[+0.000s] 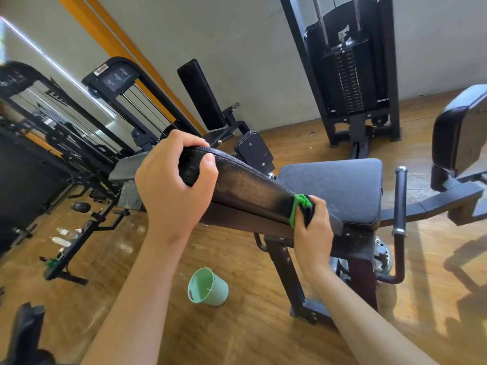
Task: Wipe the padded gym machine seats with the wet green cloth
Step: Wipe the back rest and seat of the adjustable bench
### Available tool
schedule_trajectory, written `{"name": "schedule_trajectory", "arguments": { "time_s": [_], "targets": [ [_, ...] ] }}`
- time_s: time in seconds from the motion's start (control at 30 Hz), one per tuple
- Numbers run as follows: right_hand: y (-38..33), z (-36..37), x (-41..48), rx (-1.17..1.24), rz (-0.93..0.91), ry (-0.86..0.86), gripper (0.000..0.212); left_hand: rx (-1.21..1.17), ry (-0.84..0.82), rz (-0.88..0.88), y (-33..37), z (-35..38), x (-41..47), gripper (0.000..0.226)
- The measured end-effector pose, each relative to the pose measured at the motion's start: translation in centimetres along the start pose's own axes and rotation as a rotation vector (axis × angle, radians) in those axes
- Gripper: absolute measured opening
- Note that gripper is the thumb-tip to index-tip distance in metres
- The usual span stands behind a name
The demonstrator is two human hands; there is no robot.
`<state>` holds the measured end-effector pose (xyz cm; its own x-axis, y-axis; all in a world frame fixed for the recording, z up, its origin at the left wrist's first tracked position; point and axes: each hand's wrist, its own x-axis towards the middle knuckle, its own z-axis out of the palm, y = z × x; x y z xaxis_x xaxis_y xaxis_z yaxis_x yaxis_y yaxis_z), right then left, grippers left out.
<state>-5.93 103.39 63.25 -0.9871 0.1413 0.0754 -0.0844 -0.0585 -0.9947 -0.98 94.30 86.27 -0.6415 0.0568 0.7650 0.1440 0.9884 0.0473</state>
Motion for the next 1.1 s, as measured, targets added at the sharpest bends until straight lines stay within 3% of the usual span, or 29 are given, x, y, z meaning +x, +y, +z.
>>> {"name": "schedule_trajectory", "arguments": {
  "time_s": [0.23, 0.4, 0.53, 0.7, 0.87, 1.1],
  "targets": [
    [-8.0, 0.5, -2.6, 0.251, -0.193, -0.124, 0.03, -0.01, 0.007, -0.021, 0.0, 0.0, -0.1, 0.026],
    [-7.7, 0.4, -2.0, 0.155, -0.336, -0.169, 0.036, -0.011, 0.017, -0.016, 0.0, 0.1, -0.1, 0.028],
    [-3.6, -0.2, -1.3, 0.005, -0.263, -0.143, 0.037, -0.014, 0.034, -0.027, -0.2, 0.1, -0.1, 0.027],
    [0.4, -1.3, -0.2, -0.14, 0.012, -0.145, 0.03, -0.032, 0.002, -0.012, -0.4, 0.0, -0.1, 0.026],
    [0.8, -1.4, 0.3, -0.138, 0.05, -0.177, 0.026, -0.02, -0.051, -0.002, -0.3, -0.4, -0.1, 0.027],
    [-0.4, -1.7, -0.4, 0.008, 0.045, -0.181, 0.027, 0.064, -0.311, 0.095, -0.2, -2.0, 0.9, 0.039]
  ]
}}
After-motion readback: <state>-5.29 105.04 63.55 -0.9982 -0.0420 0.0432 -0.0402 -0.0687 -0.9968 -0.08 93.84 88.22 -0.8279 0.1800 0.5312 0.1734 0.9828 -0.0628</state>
